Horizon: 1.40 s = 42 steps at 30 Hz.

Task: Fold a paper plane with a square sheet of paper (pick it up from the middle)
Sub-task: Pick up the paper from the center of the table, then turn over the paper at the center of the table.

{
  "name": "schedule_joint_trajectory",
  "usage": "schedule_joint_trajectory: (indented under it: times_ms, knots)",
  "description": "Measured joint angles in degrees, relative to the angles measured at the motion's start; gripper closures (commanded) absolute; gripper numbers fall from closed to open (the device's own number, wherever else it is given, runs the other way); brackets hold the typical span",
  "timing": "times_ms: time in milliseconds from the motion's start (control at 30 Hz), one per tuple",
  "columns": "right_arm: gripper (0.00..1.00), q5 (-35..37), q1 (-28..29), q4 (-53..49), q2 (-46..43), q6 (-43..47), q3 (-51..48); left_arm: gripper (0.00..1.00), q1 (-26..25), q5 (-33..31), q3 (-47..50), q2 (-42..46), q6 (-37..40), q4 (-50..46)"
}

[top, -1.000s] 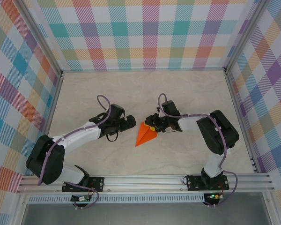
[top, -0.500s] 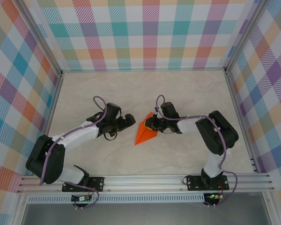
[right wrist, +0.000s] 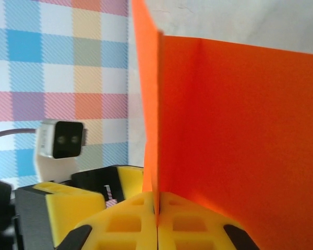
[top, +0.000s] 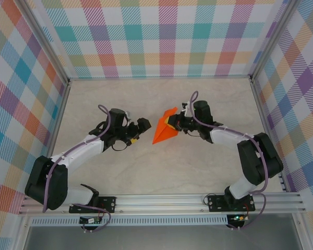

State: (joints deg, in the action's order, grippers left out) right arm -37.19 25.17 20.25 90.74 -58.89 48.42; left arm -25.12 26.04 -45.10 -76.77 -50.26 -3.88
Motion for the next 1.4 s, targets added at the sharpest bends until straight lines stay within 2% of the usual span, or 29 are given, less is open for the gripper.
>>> schedule_joint_trajectory:
  times_ms: [233,433,600,800,900,1033,1133,1267,1400]
  knots:
    - [0.94,-6.14,-1.11,-0.92,-1.57,-4.28,4.61,0.00,-0.02,7.82,0.52,0.00,-3.63,10.16]
    - [0.93,-9.53,-1.11,-0.46,-1.18,-8.04,6.67,0.00,-0.70,11.63,3.37,0.00,-6.58,18.93]
    - [0.93,-11.39,-1.11,0.46,0.57,-10.25,7.32,0.00,-1.62,12.52,3.63,0.04,-7.63,22.91]
    - [0.93,-12.44,-1.11,0.76,0.83,-11.06,7.32,0.05,-2.69,13.75,3.65,0.02,-10.99,28.28]
    - [0.93,-12.83,-1.11,1.42,1.01,-11.26,7.32,0.00,-3.21,13.77,3.67,0.02,-13.35,29.64]
    - [0.92,-12.85,-1.11,1.90,1.44,-11.23,7.32,0.01,-3.32,13.31,4.17,0.04,-15.37,29.49]
    - [0.92,-12.94,-1.11,2.47,1.86,-11.21,7.32,0.09,-3.43,12.68,5.09,0.33,-17.09,29.66]
    - [0.92,-13.03,-1.11,3.15,2.56,-11.23,7.32,0.27,-3.89,11.82,6.67,1.16,-19.85,31.26]
    - [0.92,-13.09,-1.11,3.34,2.84,-11.23,7.32,0.40,-4.02,10.78,7.58,1.55,-21.75,32.96]
